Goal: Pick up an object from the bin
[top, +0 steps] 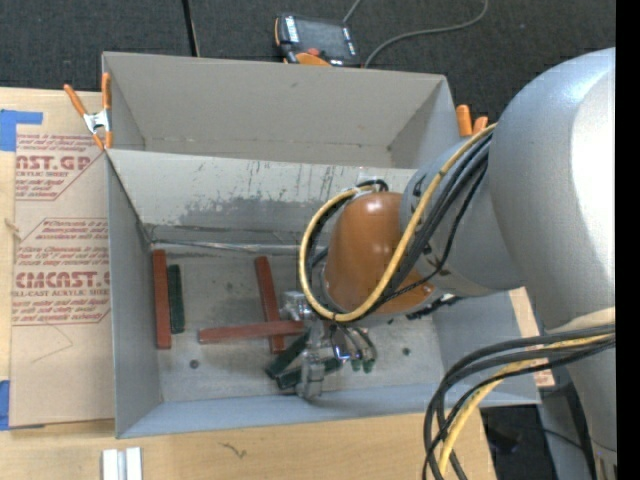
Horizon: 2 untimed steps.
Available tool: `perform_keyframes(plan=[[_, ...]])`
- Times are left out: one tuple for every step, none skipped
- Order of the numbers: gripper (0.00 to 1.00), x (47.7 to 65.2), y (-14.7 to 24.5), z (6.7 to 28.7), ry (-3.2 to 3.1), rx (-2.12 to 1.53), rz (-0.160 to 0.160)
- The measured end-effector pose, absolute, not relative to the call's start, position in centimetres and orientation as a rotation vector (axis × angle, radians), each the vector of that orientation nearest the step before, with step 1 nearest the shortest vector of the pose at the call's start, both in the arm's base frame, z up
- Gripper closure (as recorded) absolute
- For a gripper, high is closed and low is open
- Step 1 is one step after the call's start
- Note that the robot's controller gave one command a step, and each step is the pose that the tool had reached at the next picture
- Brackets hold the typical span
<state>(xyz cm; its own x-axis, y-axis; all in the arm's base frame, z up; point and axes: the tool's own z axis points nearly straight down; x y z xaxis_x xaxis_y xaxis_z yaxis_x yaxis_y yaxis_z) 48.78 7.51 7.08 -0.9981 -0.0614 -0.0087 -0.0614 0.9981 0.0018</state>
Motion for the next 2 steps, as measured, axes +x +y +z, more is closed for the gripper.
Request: perform_keyframes(plan=[[1.00,48.5,7.4,6.9,3.141,-0.094,0.000],[1.00,51.6,5.0,21.6,3.129,-0.132,-0.001]])
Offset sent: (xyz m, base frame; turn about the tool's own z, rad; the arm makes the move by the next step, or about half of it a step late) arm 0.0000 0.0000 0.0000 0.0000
